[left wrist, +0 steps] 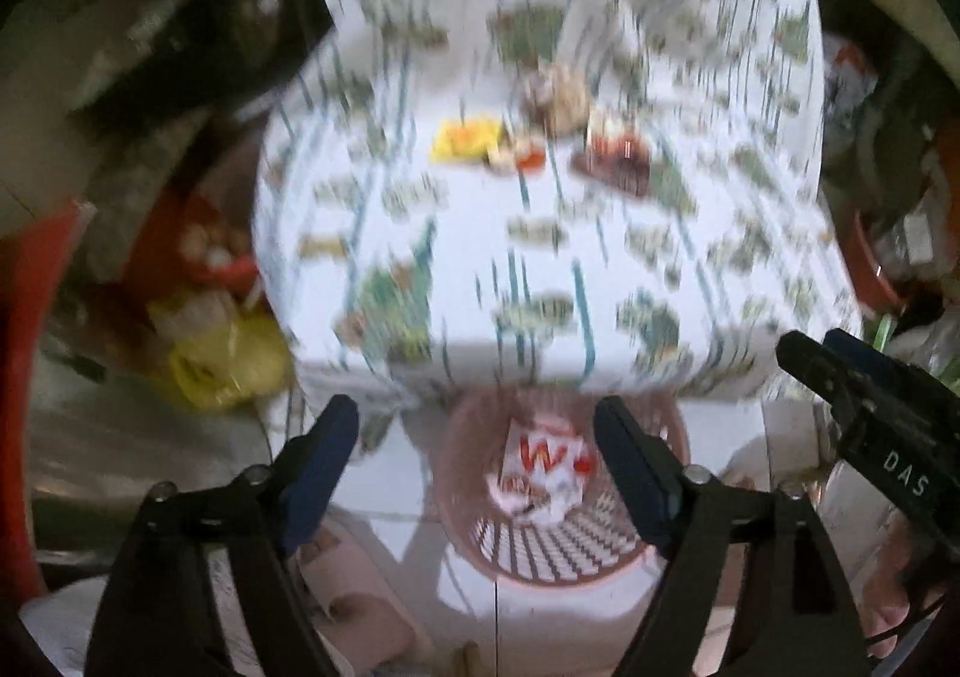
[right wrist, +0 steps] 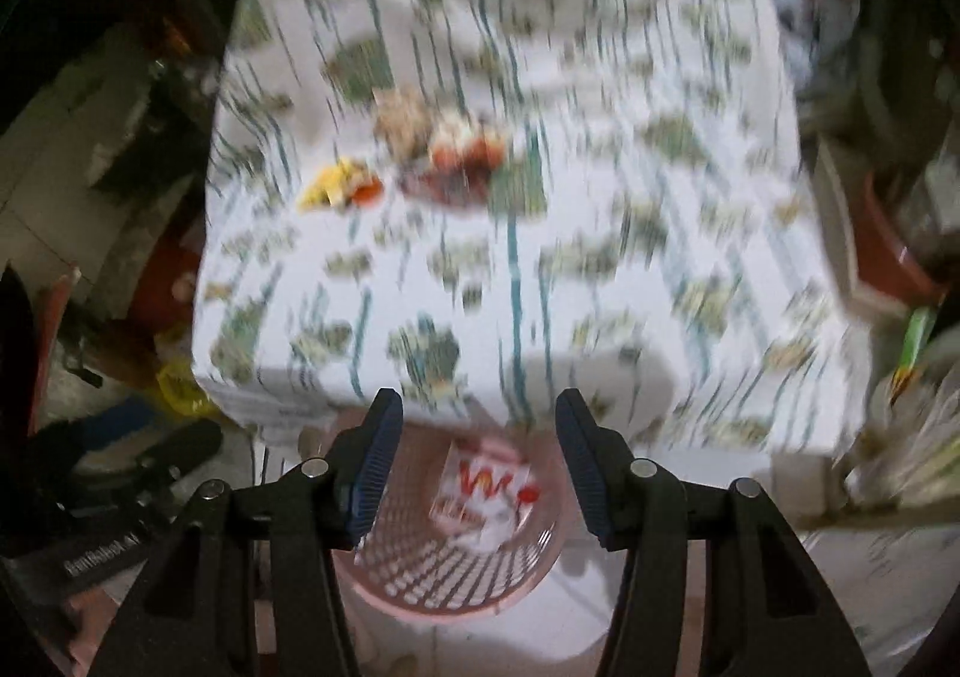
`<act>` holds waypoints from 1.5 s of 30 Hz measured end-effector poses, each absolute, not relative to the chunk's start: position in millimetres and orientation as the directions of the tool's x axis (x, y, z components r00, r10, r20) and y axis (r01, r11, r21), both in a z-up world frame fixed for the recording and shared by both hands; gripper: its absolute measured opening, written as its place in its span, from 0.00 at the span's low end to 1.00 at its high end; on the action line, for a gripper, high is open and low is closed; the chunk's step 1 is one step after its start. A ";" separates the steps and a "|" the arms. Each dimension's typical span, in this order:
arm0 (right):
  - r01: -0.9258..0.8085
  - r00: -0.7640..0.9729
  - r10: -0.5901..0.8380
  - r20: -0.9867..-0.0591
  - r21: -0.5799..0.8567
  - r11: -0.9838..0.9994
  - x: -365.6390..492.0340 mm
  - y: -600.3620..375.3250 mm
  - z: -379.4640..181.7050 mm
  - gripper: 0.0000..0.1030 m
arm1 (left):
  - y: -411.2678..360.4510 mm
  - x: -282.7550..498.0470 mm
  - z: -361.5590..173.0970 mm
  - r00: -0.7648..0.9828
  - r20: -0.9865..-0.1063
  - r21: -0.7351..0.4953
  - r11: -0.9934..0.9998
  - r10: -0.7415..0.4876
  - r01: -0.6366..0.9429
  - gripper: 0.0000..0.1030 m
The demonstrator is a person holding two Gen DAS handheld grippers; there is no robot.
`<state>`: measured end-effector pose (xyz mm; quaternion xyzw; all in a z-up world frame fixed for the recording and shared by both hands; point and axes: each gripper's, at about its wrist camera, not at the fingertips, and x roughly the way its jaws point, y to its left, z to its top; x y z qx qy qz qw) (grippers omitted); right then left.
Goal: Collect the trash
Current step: 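Move both open grippers back up over the stool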
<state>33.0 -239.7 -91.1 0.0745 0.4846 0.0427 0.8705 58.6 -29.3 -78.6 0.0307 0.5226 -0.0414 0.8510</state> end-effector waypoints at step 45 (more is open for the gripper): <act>-0.042 0.764 0.089 -0.640 0.088 0.995 102.4 -278.8 40.6 0.85 | 15.4 138.6 49.8 0.791 -0.610 -0.024 0.998 -0.054 0.049 1.00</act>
